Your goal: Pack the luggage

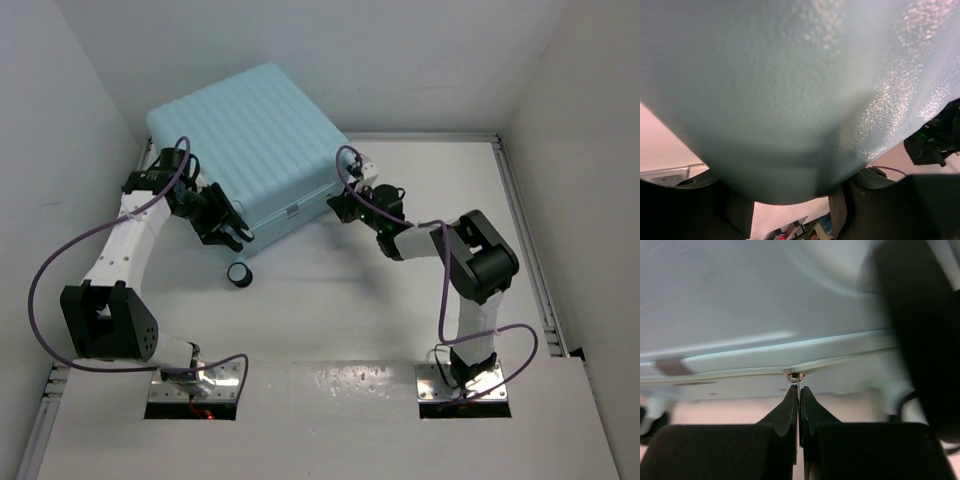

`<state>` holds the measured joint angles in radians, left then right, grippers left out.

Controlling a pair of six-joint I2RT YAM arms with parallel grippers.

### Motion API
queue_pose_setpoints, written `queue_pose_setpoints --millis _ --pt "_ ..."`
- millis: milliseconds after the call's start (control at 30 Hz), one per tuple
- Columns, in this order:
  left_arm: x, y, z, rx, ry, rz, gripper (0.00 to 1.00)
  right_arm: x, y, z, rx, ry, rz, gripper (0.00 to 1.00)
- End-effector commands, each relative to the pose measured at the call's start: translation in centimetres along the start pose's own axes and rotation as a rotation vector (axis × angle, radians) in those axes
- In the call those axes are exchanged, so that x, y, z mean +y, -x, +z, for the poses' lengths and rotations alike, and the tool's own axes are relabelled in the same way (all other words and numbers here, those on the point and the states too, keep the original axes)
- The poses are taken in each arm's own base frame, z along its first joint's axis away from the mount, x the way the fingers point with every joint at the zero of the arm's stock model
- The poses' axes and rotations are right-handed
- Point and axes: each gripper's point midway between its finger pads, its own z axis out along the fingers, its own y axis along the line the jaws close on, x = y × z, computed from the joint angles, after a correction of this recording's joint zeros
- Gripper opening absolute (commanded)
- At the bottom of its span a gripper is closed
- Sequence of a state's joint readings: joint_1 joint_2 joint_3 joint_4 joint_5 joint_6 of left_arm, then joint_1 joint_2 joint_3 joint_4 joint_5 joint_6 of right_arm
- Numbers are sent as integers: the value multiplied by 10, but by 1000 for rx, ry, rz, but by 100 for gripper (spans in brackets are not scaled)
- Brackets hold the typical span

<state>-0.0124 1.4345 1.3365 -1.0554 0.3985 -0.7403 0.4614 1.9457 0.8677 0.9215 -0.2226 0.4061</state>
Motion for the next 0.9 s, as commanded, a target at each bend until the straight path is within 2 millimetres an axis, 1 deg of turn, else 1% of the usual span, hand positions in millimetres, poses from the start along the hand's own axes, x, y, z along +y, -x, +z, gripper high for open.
queue_pose_setpoints --millis 0,100,133,167,200,233,267,333,367,400,433,467,500,533,567,600,633,667,700,733,767,800,833,867 --pt "41 93 6 -307 136 134 0 -66 24 -9 -39 -252 -56 0" --pt "51 104 -2 -337 153 115 0 -78 18 -11 -21 -289 -54 0" --pt "55 107 -4 -342 159 117 0 -82 19 -11 -24 -301 -50 0" --pt "61 114 -6 -350 167 95 0 -83 17 -12 -20 -305 -44 0" --pt "63 118 -10 -363 169 95 0 -91 19 -16 -23 -323 -38 0" --pt "71 122 -8 -362 189 76 0 -98 19 -18 -25 -348 -33 0" --pt "76 133 -16 -386 194 66 0 -104 21 -21 -29 -358 -24 0" --pt "85 148 -18 -407 214 39 0 -115 23 -25 -33 -380 -19 0" --pt "89 157 -20 -428 223 39 0 -123 23 -28 -30 -397 -9 0" --pt "91 173 -30 -469 230 38 0 -132 27 -30 -38 -413 4 0" --pt "92 179 -32 -478 231 31 0 -140 31 -31 -46 -425 8 0" --pt "94 184 -26 -466 238 38 0 -145 27 -30 -39 -431 12 0" --pt "93 197 -34 -504 246 50 0 -149 27 -30 -41 -438 13 0" --pt "95 202 -35 -511 263 57 0 -158 38 -29 -64 -450 13 0" --pt "96 208 -35 -523 270 68 0 -161 38 -27 -66 -454 15 0" --pt "103 213 -31 -519 307 81 0 -162 37 -24 -60 -434 15 0" --pt "106 219 -34 -534 332 86 0 -170 41 -24 -70 -445 15 0" --pt "111 222 -32 -541 354 81 0 -173 47 -21 -81 -439 11 0" --pt "115 227 -34 -541 365 95 0 -180 46 -18 -82 -442 15 0" --pt "117 233 -32 -549 373 94 0 -182 49 -16 -87 -439 13 0" --pt "119 233 -33 -552 387 102 0 -184 65 -9 -116 -433 1 0" --pt "116 242 -34 -566 386 121 0 -190 54 -5 -92 -435 4 0" --pt "121 246 -30 -561 403 116 0 -193 57 -2 -98 -440 4 0" --pt "122 249 -31 -565 419 131 0 -200 66 8 -112 -448 1 0"
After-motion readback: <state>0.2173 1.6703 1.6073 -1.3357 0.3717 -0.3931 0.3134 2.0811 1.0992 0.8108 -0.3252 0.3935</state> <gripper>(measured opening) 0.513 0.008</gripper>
